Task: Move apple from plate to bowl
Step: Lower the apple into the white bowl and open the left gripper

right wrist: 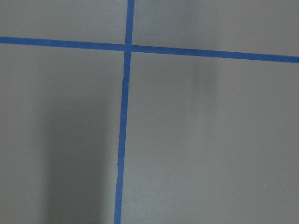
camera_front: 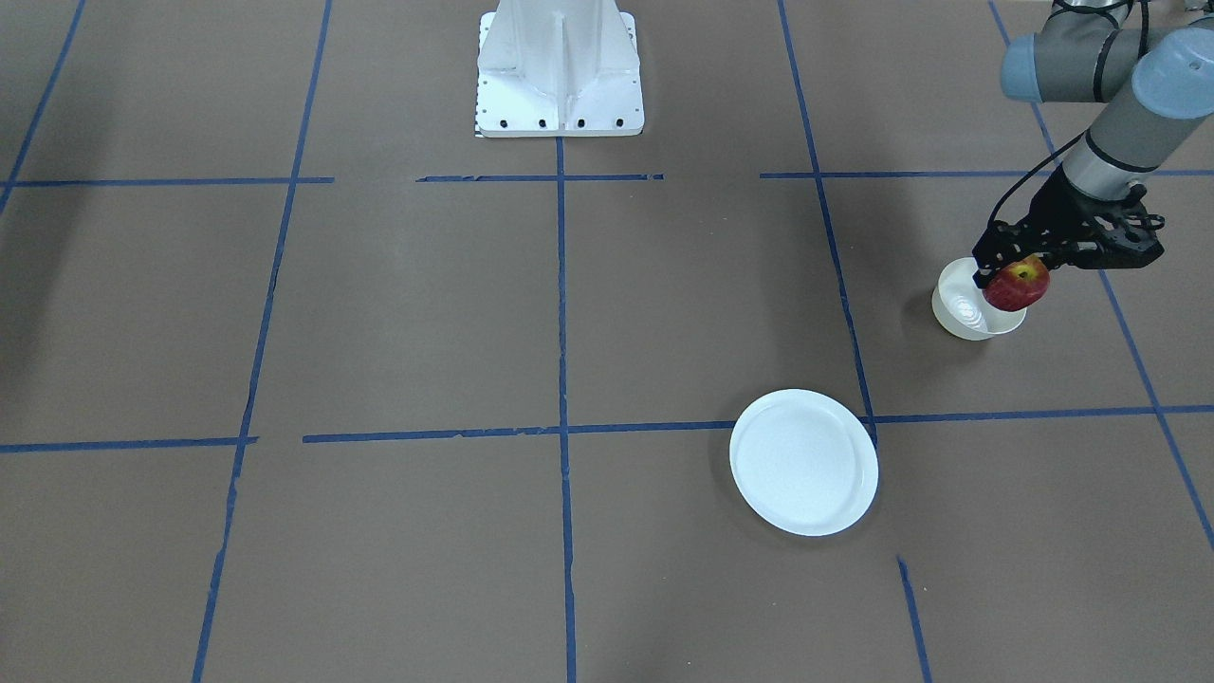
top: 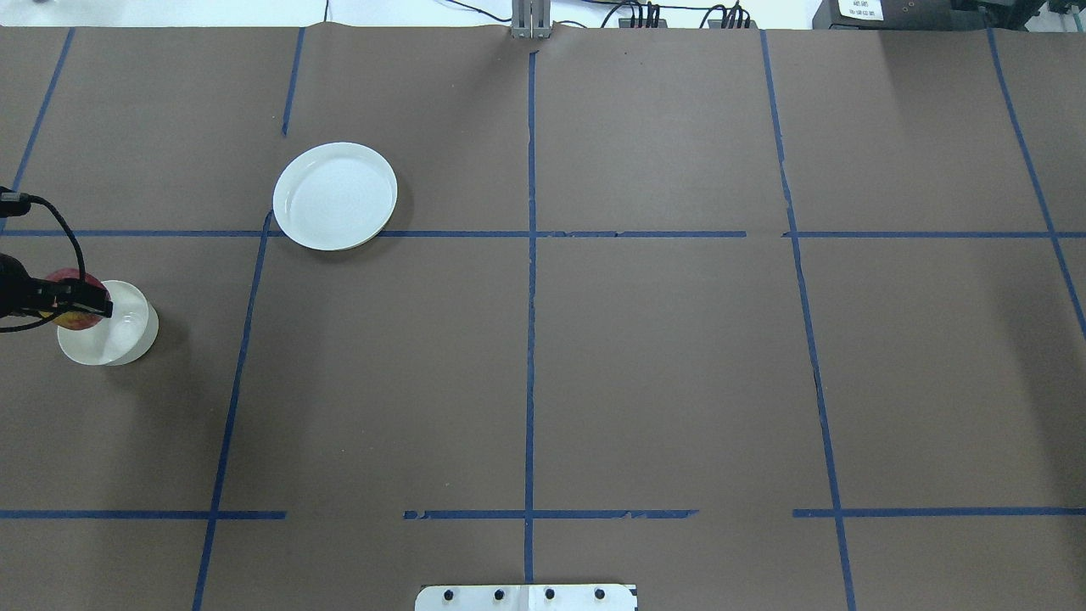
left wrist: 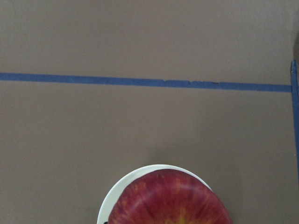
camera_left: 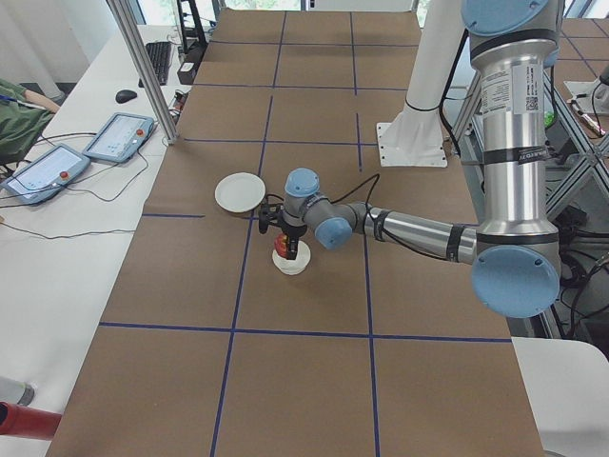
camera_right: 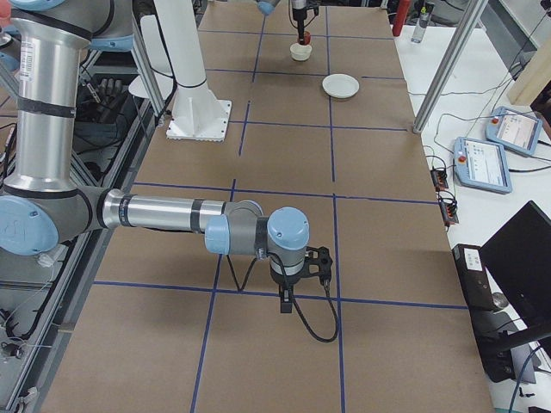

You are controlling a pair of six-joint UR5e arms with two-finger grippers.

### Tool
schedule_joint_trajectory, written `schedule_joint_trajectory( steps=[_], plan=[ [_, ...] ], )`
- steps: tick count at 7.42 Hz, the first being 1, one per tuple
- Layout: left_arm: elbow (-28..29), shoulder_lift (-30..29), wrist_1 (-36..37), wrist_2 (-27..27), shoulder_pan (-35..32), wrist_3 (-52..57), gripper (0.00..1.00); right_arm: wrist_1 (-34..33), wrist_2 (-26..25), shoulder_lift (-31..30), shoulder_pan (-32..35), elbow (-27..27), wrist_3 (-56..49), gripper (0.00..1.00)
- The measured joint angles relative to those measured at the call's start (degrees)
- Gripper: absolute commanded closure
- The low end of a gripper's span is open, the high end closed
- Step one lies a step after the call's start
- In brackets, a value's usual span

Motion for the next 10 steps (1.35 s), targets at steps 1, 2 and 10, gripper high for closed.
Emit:
schedule_joint_trajectory(
  steps=[1, 2, 10],
  plan=[
    [0.9, 0.2, -1.1, 0.0, 1.3, -0.8, 0.96, 0.0, 0.0, 0.0, 0.0, 0.0, 0.0, 0.00],
    [1.7, 0.2, -2.1, 0.1, 2.3, -1.6, 0.96, 0.0, 0.0, 0.0, 0.0, 0.0, 0.0, 0.00],
    [3.5, -0.6, -3.5, 0.5, 3.4, -2.1, 0.00, 0.0, 0.0, 0.0, 0.1, 0.1, 0.0, 0.00]
  ],
)
